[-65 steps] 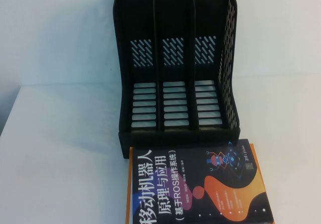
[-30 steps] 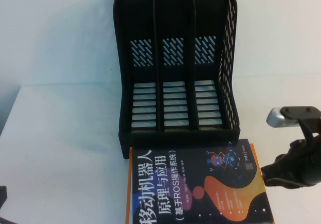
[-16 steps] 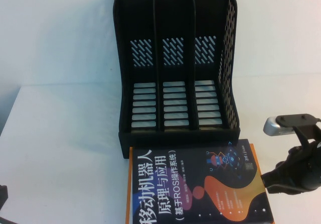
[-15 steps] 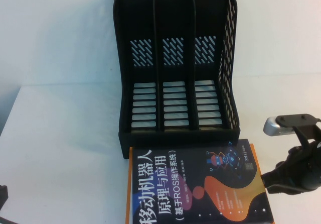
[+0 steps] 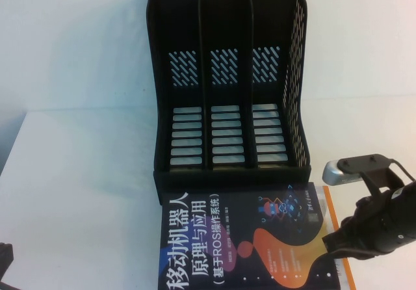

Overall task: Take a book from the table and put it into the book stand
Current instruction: Push book with right arm

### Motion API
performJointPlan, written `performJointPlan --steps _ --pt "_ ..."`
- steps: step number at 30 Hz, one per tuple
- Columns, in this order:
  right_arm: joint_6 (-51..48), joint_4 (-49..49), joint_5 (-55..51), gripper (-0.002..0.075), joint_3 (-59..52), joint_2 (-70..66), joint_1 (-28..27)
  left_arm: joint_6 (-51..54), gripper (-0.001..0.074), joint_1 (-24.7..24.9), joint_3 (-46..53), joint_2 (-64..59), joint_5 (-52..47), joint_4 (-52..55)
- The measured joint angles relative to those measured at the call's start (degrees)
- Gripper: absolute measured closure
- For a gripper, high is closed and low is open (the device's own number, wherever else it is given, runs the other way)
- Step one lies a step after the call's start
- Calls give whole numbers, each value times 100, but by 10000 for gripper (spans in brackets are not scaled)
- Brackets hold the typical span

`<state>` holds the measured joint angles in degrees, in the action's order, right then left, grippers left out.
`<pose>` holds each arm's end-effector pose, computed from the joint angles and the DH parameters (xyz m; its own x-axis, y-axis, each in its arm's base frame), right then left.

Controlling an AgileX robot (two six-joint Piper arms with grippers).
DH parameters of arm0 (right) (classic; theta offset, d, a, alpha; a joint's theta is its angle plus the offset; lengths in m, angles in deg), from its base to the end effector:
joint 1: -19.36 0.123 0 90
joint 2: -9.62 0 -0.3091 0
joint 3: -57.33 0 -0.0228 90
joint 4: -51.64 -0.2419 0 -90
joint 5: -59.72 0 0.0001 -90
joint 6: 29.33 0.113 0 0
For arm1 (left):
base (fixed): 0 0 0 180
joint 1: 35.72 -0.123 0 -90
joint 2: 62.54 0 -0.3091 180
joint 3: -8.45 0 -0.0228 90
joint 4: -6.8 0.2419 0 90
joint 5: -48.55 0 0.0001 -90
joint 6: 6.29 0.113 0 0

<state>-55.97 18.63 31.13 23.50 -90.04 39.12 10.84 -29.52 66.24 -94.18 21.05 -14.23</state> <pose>0.2571 0.1237 0.1766 -0.8940 -0.2664 -0.3603 -0.3709 0.8911 0.2614 0.0767 -0.0272 0.2626 -0.4330 0.0176 -0.9012 0.2426 0.9652 -0.0977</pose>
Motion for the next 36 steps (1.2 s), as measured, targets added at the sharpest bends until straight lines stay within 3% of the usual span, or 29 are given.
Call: performJointPlan --steps 13,28,36 --pt "22 -198 130 727 241 -39 525 -67 738 0 0 -7 -70 -123" --pt "-665 -1075 542 727 241 -39 529 -501 738 0 0 -7 -453 -1415" --pt "-632 -628 582 727 241 -39 529 -501 738 0 0 -7 -741 -1529"
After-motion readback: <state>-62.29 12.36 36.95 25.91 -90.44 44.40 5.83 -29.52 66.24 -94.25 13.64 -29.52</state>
